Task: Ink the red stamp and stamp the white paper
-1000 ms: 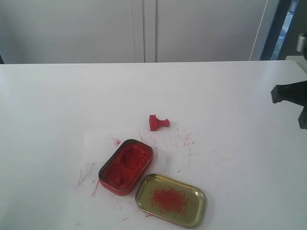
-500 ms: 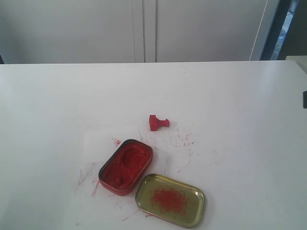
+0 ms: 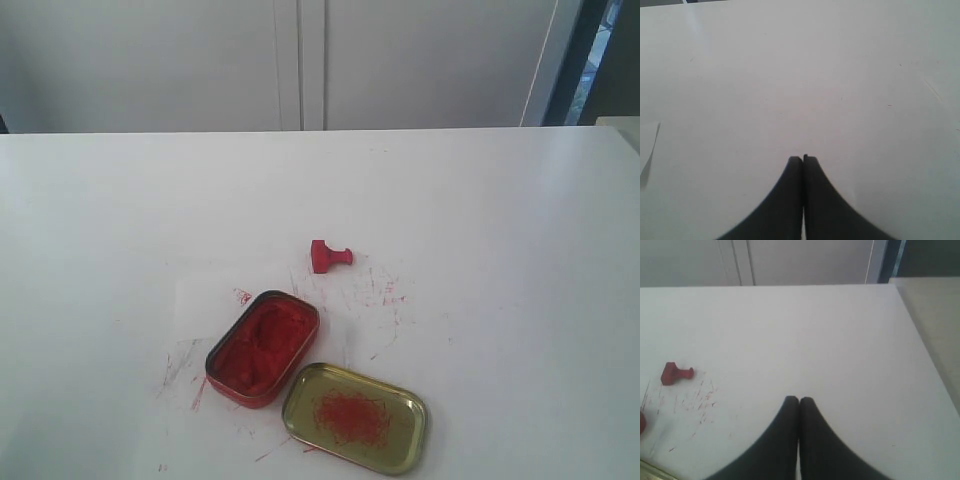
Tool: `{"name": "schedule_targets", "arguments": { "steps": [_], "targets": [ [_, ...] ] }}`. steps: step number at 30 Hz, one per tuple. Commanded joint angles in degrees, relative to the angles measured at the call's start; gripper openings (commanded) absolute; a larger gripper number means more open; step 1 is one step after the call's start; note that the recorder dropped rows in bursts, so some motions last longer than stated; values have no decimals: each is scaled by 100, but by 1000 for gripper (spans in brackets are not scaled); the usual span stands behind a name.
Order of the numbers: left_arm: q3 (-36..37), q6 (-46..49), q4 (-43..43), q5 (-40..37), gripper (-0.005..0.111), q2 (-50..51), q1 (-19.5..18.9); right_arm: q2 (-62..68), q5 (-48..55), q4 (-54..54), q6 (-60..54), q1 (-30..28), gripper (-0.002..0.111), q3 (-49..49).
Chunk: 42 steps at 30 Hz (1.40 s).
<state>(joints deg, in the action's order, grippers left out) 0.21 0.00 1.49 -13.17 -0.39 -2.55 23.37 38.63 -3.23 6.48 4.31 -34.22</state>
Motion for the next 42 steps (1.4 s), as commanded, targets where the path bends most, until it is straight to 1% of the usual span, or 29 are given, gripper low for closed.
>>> {"name": "schedule_targets", "arguments": {
  "steps": [1, 5, 32, 37, 42],
  "targets": [
    [-21, 0, -5, -10, 0, 39, -13, -714, -626, -279, -50, -35, 0, 311],
    [-21, 0, -5, -10, 0, 39, -13, -997, -1206, -298, -39, -35, 0, 519],
    [-21, 0, -5, -10, 0, 39, -13, -1046, -1193, -298, -23, -35, 0, 525],
    [-21, 0, -5, -10, 0, 39, -13, -1252, -1178, -298, -23, -35, 0, 547],
    [-21, 0, -5, -10, 0, 39, -13, -1976, -1178, -298, -23, -35, 0, 559]
  ]
}}
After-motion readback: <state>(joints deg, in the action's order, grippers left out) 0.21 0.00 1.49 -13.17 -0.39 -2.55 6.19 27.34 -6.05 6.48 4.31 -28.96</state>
